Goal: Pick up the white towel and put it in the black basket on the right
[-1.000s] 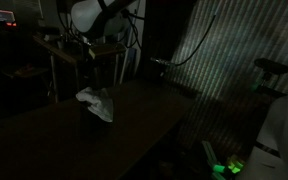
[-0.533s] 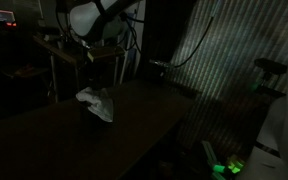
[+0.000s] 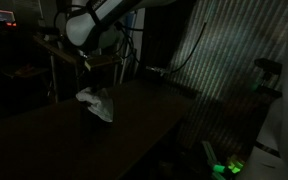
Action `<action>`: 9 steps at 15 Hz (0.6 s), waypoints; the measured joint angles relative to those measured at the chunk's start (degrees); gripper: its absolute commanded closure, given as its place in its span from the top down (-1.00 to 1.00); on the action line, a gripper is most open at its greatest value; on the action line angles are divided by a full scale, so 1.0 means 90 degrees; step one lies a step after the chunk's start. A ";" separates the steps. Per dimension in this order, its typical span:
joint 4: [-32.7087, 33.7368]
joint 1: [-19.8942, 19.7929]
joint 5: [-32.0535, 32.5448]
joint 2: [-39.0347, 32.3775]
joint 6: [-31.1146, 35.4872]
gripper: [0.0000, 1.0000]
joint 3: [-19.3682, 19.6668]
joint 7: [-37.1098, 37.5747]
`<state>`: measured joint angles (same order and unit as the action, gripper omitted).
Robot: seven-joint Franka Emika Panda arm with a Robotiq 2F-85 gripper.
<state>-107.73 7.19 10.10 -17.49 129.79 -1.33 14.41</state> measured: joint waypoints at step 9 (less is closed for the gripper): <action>0.0000 -0.0031 -0.0601 -0.0321 0.0133 -0.79 -0.0073 -0.0115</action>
<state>-107.73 6.92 4.69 -20.38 130.98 -1.98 13.38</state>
